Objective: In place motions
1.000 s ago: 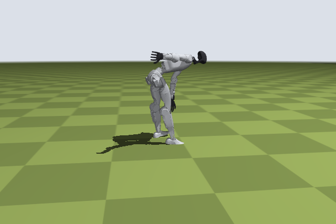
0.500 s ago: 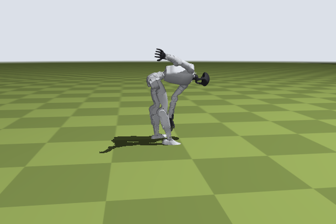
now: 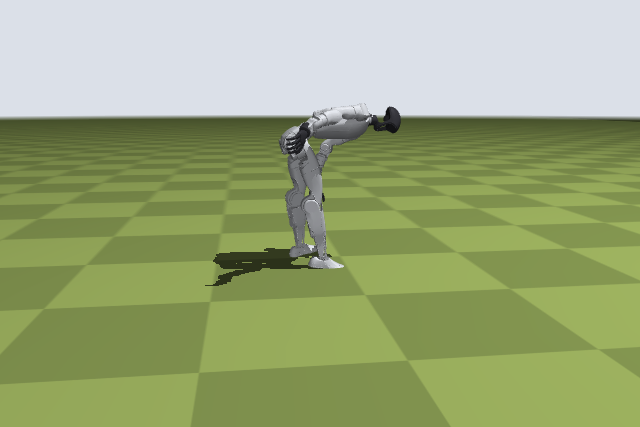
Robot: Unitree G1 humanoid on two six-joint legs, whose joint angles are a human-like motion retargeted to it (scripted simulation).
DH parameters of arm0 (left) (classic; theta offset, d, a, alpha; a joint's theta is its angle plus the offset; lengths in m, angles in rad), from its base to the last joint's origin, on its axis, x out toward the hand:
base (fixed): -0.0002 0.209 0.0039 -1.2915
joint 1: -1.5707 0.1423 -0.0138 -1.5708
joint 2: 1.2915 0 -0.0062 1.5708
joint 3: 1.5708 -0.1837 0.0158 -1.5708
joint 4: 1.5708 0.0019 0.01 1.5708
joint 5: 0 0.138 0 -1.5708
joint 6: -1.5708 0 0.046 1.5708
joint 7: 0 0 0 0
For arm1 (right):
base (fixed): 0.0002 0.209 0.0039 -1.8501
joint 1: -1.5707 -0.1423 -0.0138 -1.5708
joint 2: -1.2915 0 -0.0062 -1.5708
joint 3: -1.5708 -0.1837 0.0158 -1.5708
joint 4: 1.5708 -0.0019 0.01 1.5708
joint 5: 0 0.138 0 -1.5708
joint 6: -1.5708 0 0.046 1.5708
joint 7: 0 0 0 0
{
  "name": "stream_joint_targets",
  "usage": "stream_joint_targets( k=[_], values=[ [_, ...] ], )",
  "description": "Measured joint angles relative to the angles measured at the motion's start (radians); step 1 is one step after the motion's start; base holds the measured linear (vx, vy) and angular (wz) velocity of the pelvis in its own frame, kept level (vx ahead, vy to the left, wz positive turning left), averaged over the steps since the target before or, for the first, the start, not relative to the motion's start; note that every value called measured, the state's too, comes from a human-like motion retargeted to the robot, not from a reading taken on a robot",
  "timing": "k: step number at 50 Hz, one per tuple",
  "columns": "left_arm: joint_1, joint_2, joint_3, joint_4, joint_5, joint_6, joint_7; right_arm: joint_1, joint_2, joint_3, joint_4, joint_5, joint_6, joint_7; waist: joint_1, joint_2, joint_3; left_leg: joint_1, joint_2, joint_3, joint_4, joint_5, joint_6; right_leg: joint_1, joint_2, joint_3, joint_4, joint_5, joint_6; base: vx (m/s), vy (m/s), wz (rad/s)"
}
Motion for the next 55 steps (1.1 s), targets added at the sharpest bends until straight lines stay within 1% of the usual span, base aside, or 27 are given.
stream_joint_targets(
  k=[3,5,8,10,15,17,18,20,22,23,25,28,30,32,35,39,45,48,51,55],
  values=[
    [0.133,-0.097,0.019,-0.011,-0.043,-0.042,0.071,-0.056,0.01,0.002,-0.029,-0.019,0.003,0.021,0.04,0.043,0.0,0.024,-0.015,-0.005,-0.006,0.009,-0.002,0.038,-0.025,-0.01,-0.009,-0.001,0.011,-0.03,0.03,0.56],
    [0.228,-0.192,0.038,-0.024,-0.063,-0.06,0.096,-0.084,0.019,-0.009,-0.047,-0.028,0.002,0.045,0.07,0.077,0.0,0.037,-0.027,-0.018,-0.011,0.016,-0.002,0.066,-0.043,-0.026,-0.018,-0.001,0.018,-0.03,-0.01,0.64],
    [0.356,-0.301,0.02,-0.023,-0.095,-0.07,0.084,-0.13,0.025,-0.024,-0.073,-0.034,0.0,0.066,0.129,0.121,0.0,0.05,-0.044,-0.031,-0.012,0.023,0.0,0.097,-0.068,-0.041,-0.025,-0.001,0.028,-0.01,-0.02,0.6],
    [0.447,-0.341,-0.021,-0.017,-0.094,-0.078,0.065,-0.16,0.02,-0.034,-0.082,-0.042,-0.005,0.081,0.173,0.161,0.0,0.058,-0.056,-0.045,-0.014,0.03,0.002,0.121,-0.084,-0.058,-0.032,-0.001,0.032,0.01,-0.06,0.71],
    [0.657,-0.351,-0.153,0.007,0.054,-0.081,0.0,-0.231,-0.029,-0.089,-0.09,-0.07,0.008,0.161,0.307,0.301,0.0,0.064,-0.068,-0.103,-0.017,0.059,0.001,0.194,-0.117,-0.136,-0.06,-0.001,0.051,0.09,0.04,0.74],
    [0.713,-0.342,-0.191,0.038,0.128,-0.081,-0.03,-0.263,-0.053,-0.099,-0.086,-0.046,0.022,0.169,0.356,0.349,0.0,0.06,-0.076,-0.13,-0.017,0.071,0.0,0.214,-0.147,-0.106,-0.057,-0.009,0.077,0.14,0.07,0.88],
    [0.738,-0.33,-0.21,0.059,0.176,-0.083,-0.049,-0.277,-0.074,-0.105,-0.072,-0.034,0.047,0.173,0.386,0.379,0.0,0.059,-0.08,-0.149,-0.017,0.078,-0.002,0.225,-0.156,-0.124,-0.056,-0.013,0.083,0.08,-0.05,0.96],
    [0.775,-0.306,-0.235,0.115,0.268,-0.074,-0.077,-0.305,-0.126,-0.106,-0.032,-0.041,0.143,0.202,0.445,0.43,0.0,0.054,-0.089,-0.182,-0.019,0.092,-0.004,0.253,-0.177,-0.137,-0.054,-0.025,0.096,0.09,-0.05,0.9],
    [0.796,-0.297,-0.24,0.189,0.341,-0.049,-0.088,-0.313,-0.163,-0.122,-0.011,-0.085,0.238,0.264,0.504,0.464,0.0,0.055,-0.093,-0.194,-0.02,0.103,-0.009,0.27,-0.168,-0.237,-0.061,-0.024,0.078,0.1,-0.08,0.66],
    [0.808,-0.293,-0.237,0.24,0.371,-0.034,-0.096,-0.311,-0.178,-0.135,-0.02,-0.115,0.257,0.287,0.532,0.482,0.0,0.053,-0.098,-0.211,-0.022,0.11,-0.009,0.281,-0.171,-0.253,-0.062,-0.026,0.078,0.1,-0.1,0.67],
    [0.822,-0.285,-0.217,0.33,0.426,-0.019,-0.122,-0.3,-0.198,-0.158,-0.055,-0.124,0.258,0.241,0.579,0.51,0.0,0.048,-0.106,-0.243,-0.023,0.121,-0.009,0.299,-0.176,-0.277,-0.061,-0.033,0.08,0.09,-0.1,0.62],
    [0.846,-0.259,-0.194,0.426,0.495,0.001,-0.128,-0.298,-0.204,-0.17,-0.08,-0.084,0.206,0.149,0.618,0.523,0.0,0.041,-0.12,-0.274,-0.025,0.127,-0.011,0.314,-0.187,-0.305,-0.059,-0.043,0.084,0.14,-0.02,0.5],
    [0.857,-0.246,-0.168,0.482,0.551,0.028,-0.08,-0.301,-0.199,-0.185,-0.087,-0.043,0.16,0.147,0.637,0.532,0.0,0.039,-0.13,-0.293,-0.029,0.129,-0.013,0.325,-0.193,-0.32,-0.061,-0.048,0.09,0.17,0.02,0.45],
    [0.85,-0.239,-0.138,0.542,0.596,0.059,0.009,-0.31,-0.198,-0.21,-0.089,0.028,0.111,0.199,0.664,0.543,0.0,0.034,-0.138,-0.313,-0.033,0.135,-0.015,0.334,-0.199,-0.334,-0.066,-0.05,0.095,0.14,-0.03,0.46],
    [0.834,-0.228,-0.109,0.602,0.612,0.069,0.08,-0.337,-0.213,-0.234,-0.09,0.131,0.072,0.274,0.706,0.561,0.0,0.017,-0.158,-0.337,-0.036,0.144,-0.008,0.334,-0.214,-0.355,-0.069,-0.052,0.103,0.12,-0.07,0.5],
    [0.776,-0.192,-0.123,0.661,0.653,0.083,0.124,-0.399,-0.277,-0.244,-0.076,0.214,0.066,0.33,0.79,0.597,0.0,-0.007,-0.175,-0.366,-0.045,0.159,-0.003,0.328,-0.226,-0.384,-0.077,-0.05,0.112,0.08,-0.15,0.36],
    [0.652,-0.153,-0.202,0.68,0.727,0.071,0.17,-0.515,-0.412,-0.218,-0.052,0.253,0.06,0.33,0.924,0.673,0.0,-0.06,-0.194,-0.414,-0.057,0.184,0.001,0.302,-0.228,-0.411,-0.081,-0.044,0.114,0.08,-0.15,0.29],
    [0.608,-0.145,-0.214,0.667,0.742,0.055,0.246,-0.572,-0.467,-0.199,-0.034,0.285,0.055,0.354,0.984,0.674,0.0,-0.094,-0.202,-0.412,-0.063,0.193,0.005,0.266,-0.232,-0.407,-0.08,-0.036,0.114,0.09,-0.13,0.08],
    [0.574,-0.146,-0.215,0.672,0.707,0.044,0.329,-0.617,-0.502,-0.193,-0.023,0.317,0.051,0.374,1.039,0.674,0.0,-0.13,-0.206,-0.403,-0.067,0.2,0.007,0.225,-0.233,-0.397,-0.079,-0.03,0.114,0.07,-0.12,-0.1],
    [0.53,-0.146,-0.215,0.693,0.67,0.04,0.357,-0.657,-0.539,-0.198,-0.01,0.338,0.074,0.424,1.107,0.674,0.0,-0.182,-0.209,-0.392,-0.071,0.209,0.003,0.169,-0.231,-0.38,-0.076,-0.033,0.103,0.04,-0.11,-0.09]
  ],
)
